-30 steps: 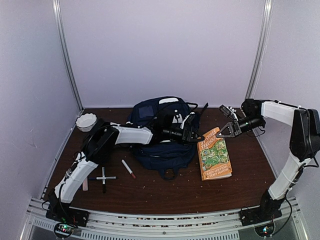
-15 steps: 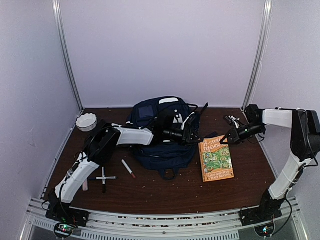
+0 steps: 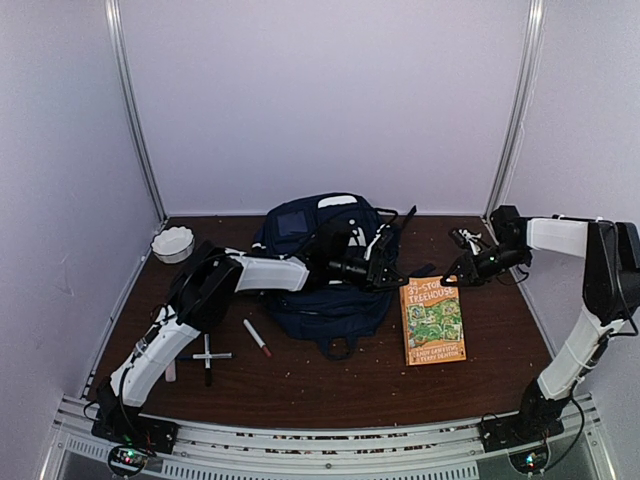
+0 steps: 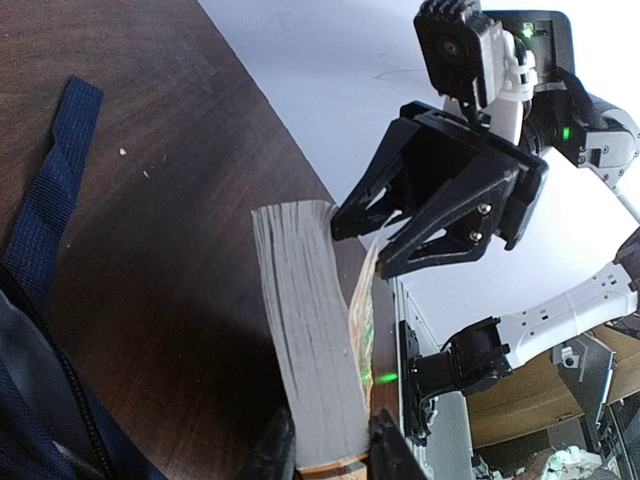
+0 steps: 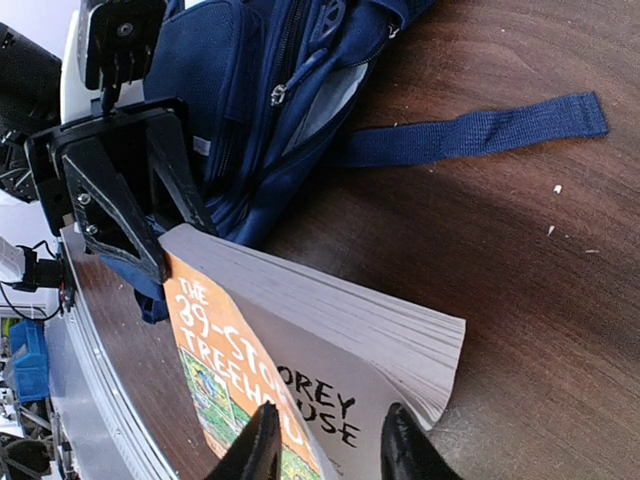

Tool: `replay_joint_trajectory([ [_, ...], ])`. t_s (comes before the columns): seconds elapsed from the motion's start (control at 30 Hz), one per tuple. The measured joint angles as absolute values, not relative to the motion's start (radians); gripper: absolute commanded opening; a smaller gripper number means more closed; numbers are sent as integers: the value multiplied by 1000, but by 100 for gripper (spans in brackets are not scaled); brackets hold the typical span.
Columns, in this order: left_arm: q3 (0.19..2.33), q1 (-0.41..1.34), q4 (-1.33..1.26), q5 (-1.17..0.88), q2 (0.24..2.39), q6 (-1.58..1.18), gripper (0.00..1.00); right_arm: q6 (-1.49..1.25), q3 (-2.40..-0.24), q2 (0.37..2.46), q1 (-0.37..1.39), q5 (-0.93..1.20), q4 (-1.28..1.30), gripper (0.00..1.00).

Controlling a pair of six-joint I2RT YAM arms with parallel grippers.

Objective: Pack the student bag
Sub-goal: Pick up the book at the corner of the board.

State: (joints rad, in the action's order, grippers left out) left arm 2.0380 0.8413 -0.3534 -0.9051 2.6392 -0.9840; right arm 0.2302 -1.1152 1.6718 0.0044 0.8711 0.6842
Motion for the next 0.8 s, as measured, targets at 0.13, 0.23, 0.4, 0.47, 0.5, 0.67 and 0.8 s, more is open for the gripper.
replay_joint_trajectory([
  [0.13, 1986, 837, -413, -904, 2624, -986, 0, 243, -1115, 1627, 0, 873, 688, 51],
  [0.23, 1923, 831, -459, -903, 2594, -988, 0, 276, -1126, 1532, -5, 863, 703, 64],
  [0.4, 1855, 821, -513, -913, 2552, -987, 0, 323, -1201, 1394, -7, 822, 714, 100],
  [0.47, 1833, 815, -530, -921, 2537, -986, 0, 336, -1217, 1379, -9, 822, 715, 100],
  [0.5, 1822, 813, -532, -923, 2529, -986, 0, 343, -1221, 1381, -10, 826, 717, 100],
  [0.67, 1757, 799, -532, -927, 2466, -954, 0, 383, -1166, 1431, -11, 871, 717, 98],
  [0.8, 1714, 788, -512, -926, 2410, -918, 0, 424, -1141, 1481, 4, 908, 731, 88],
])
